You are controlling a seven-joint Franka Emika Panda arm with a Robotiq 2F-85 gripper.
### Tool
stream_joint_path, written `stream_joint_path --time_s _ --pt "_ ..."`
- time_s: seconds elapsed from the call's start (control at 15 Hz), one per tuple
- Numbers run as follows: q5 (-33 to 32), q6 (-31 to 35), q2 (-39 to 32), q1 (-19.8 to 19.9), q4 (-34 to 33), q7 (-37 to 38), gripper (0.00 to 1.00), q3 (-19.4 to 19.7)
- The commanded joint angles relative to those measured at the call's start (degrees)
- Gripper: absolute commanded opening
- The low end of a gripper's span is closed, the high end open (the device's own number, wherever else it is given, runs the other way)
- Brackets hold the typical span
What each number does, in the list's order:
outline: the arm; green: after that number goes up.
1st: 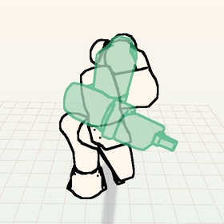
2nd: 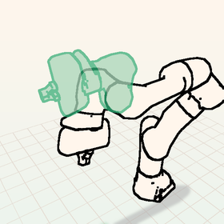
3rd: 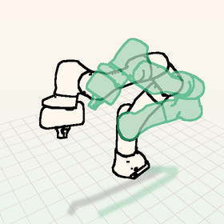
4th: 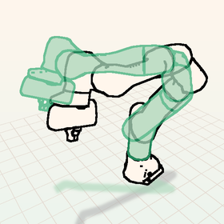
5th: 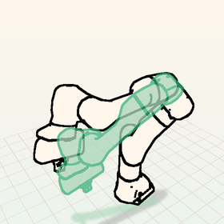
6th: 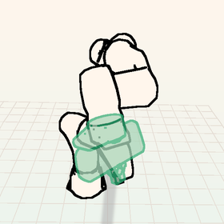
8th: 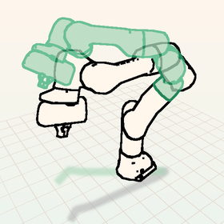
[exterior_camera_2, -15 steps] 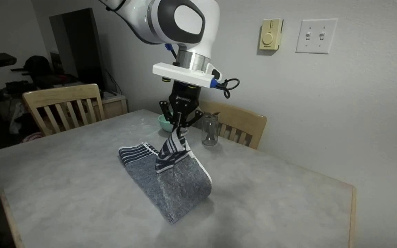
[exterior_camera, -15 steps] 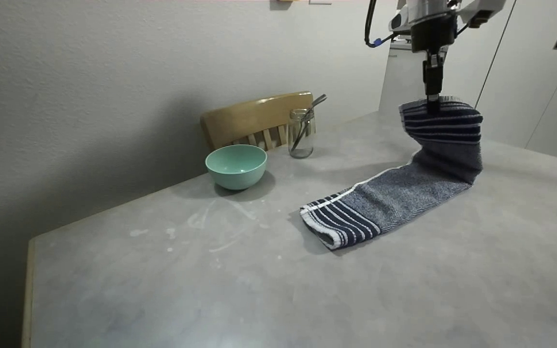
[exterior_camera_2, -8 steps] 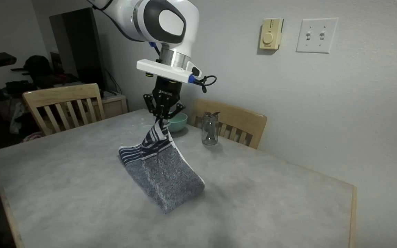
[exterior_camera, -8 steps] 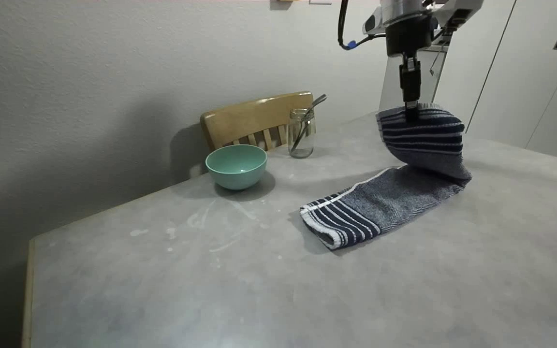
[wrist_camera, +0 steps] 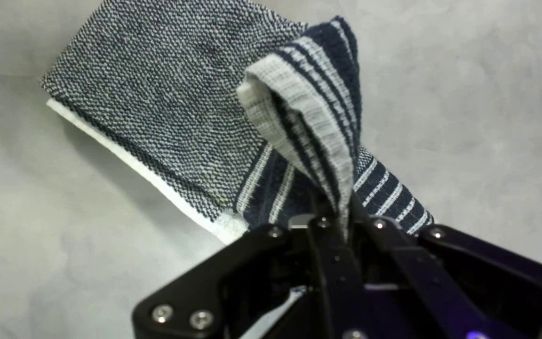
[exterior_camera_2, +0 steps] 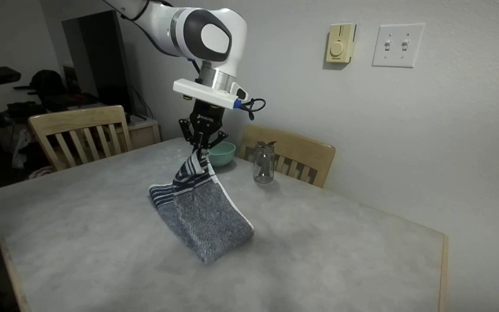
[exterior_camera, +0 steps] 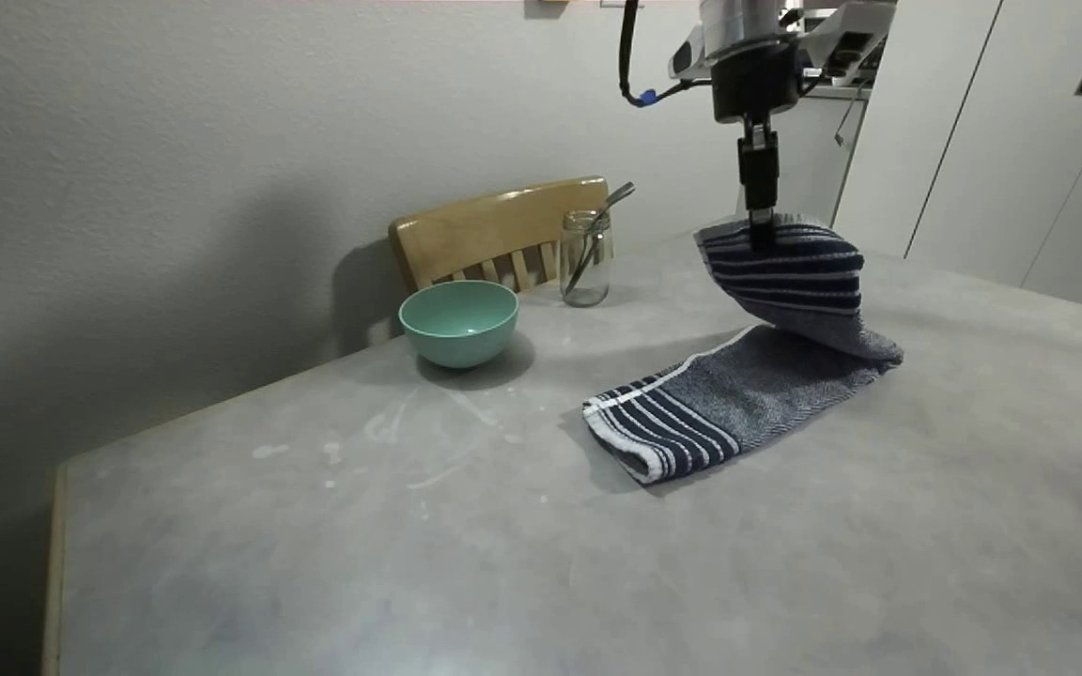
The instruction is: Fold the towel in half from right to left
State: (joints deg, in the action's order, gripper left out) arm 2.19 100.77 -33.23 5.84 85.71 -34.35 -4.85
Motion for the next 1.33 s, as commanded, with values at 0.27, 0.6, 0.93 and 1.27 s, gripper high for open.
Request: stream_joint_path --time_s 0.27,0.6,0.93,1.27 --pt "1.96 -3.56 -4.15 -0.39 -7.00 0.26 0.02 -1.38" --pt "1.60 -5.85 -4.56 -2.06 -9.11 0.67 0.02 -2.26" --pt "1.40 -7.06 -5.87 -3.35 -10.76 0.40 0.02 -2.54" --pt "0.47 -8.48 -8.19 -4.61 -12.98 0.56 0.02 -2.61"
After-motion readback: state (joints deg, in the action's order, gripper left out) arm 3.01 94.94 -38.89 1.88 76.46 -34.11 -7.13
